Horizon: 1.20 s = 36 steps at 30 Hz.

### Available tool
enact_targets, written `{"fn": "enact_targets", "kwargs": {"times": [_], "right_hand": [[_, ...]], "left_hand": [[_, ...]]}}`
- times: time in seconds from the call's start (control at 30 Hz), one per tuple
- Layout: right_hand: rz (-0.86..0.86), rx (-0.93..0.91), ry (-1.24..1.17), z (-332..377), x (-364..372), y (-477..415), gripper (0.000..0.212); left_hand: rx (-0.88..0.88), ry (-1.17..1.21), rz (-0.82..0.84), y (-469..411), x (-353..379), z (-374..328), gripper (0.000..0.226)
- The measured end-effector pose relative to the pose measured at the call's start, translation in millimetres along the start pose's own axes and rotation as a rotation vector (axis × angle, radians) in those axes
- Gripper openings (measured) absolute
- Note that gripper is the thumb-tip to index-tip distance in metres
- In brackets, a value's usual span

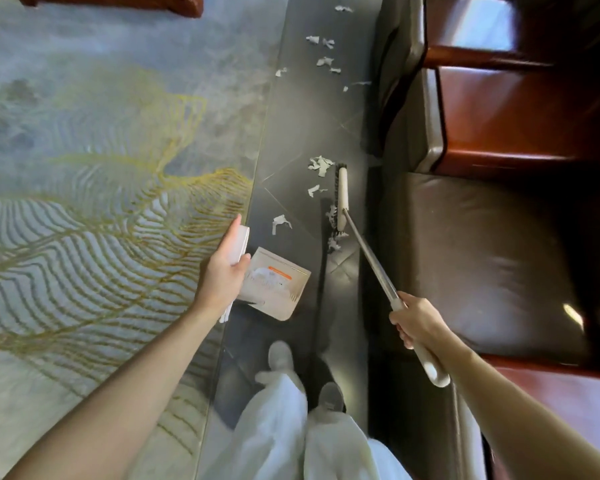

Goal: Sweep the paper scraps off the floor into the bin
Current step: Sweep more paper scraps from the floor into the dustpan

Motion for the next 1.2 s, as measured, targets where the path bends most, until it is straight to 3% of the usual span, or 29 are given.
{"fn": "enact_targets", "kwargs": {"times": [0.27, 0.5, 0.7, 0.83, 0.93, 1.1, 1.2], "right_hand": [[-0.114, -0.012, 0.099, 89.1, -21.2, -86.1, 0.061], [-0.002, -0.009, 0.261, 121.7, -13.2, -132.2, 0.045], [0.194, -0.057, 0.415, 121.6, 3.6, -101.4, 0.043], [0.321, -0.034, 0.374, 118.3, -4.4, -73.0, 0.037], [0.327, -0.077, 0.412, 121.3, -28.4, -61.5, 0.031], [0.293, -0.238, 0.647, 143.7, -44.3, -52.1, 0.051], [0.246, -0.298, 0.668, 170.9, -38.7, -58.0, 0.055]], "left_hand": [[0.029, 0.025, 0.054, -93.7, 45.3, -2.9, 0.073], [0.054, -0.032, 0.131, -148.4, 82.0, -18.1, 0.064], [0.017, -0.07, 0.06, -175.7, 90.0, -20.1, 0.066], [0.066, -0.063, 0.053, -161.1, 92.6, -25.1, 0.065], [0.091, -0.09, 0.03, -156.5, 87.0, -21.5, 0.066], [0.057, -0.103, -0.026, -143.8, 61.3, -2.7, 0.064], [0.021, -0.073, -0.077, -133.1, 42.5, 4.5, 0.061]]}}
Point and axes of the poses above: each hand's wrist, its own y-axis away from the middle knuckle, its own x-axis out of the palm, z = x × y, the point moved 6 cm from there along -y, towards the middle knuckle, and after that the axes turned 11 degrees about -z, right-handed, at the moved point
